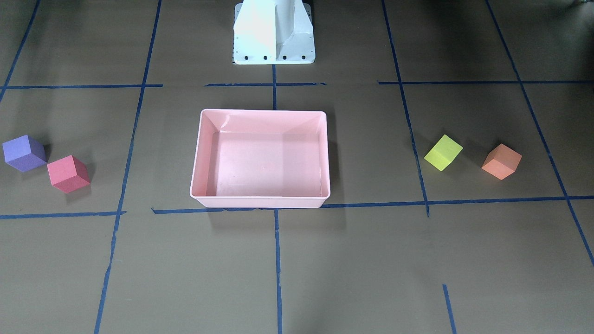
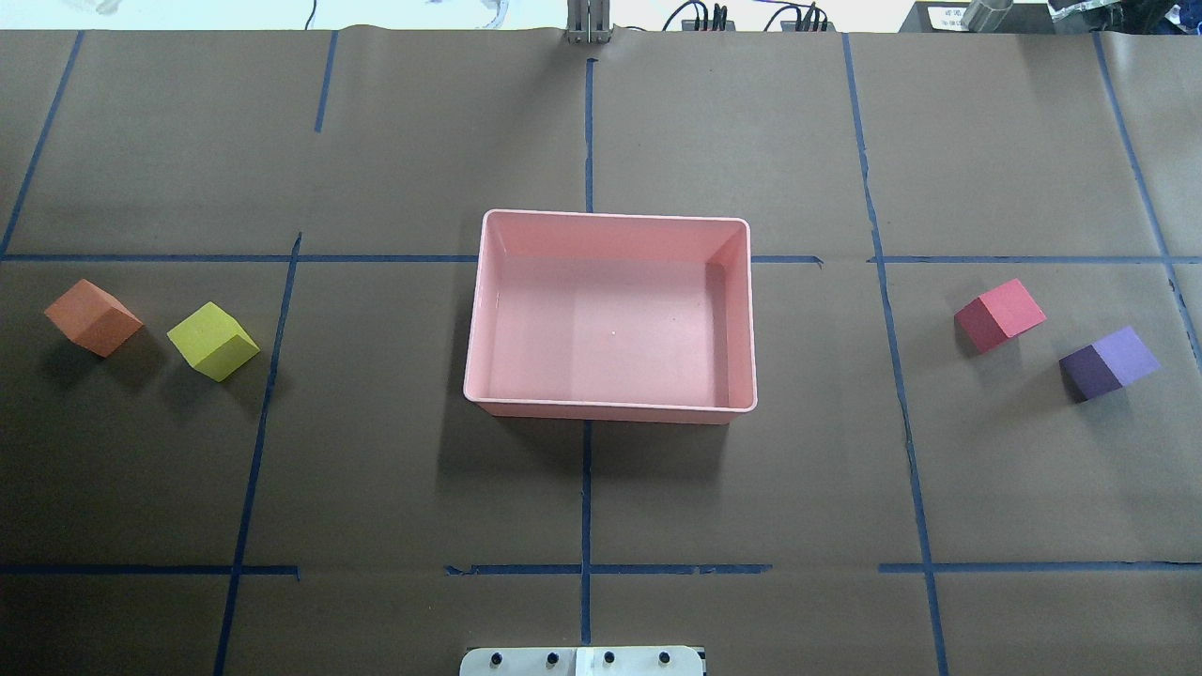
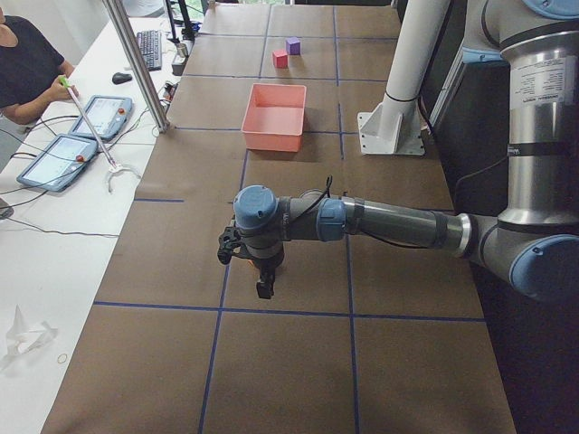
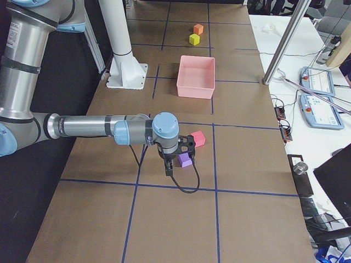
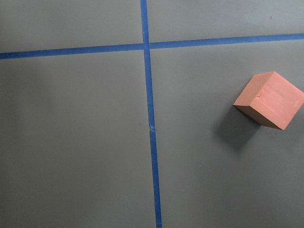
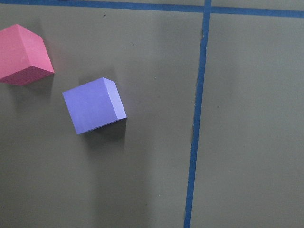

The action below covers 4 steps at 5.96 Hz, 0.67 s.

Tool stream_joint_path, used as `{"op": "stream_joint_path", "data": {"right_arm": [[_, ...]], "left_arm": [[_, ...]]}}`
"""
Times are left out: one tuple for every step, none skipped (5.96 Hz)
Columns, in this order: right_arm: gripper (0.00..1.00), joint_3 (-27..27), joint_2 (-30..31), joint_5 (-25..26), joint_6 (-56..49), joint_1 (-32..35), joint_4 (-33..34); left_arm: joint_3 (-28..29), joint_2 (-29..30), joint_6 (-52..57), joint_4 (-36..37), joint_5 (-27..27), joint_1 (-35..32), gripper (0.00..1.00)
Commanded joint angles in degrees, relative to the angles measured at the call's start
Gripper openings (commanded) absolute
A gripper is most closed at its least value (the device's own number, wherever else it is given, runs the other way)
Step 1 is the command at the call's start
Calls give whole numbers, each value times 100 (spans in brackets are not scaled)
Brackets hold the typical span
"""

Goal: Place blocks into pink bin with both arms

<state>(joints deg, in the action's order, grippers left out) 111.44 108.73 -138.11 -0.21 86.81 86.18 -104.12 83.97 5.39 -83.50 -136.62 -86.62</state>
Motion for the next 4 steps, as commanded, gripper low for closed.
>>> {"op": "stream_joint_path", "data": {"right_arm": [[100,-9,8,-5,4,-33,-163],[100,-9,8,-5,4,-59,-172],[100,-9,8,-5,-14,-77,-172],[100,-9,8,-5,-31,-120,-172]], "left_arm": [[111,5,-38,-1152,13,632,100],[260,49,-38,-1595,39,1029,100],[409,136,-29,-1947,48,1320,100],[715,267,-38,-2264,57,1723,100]]}}
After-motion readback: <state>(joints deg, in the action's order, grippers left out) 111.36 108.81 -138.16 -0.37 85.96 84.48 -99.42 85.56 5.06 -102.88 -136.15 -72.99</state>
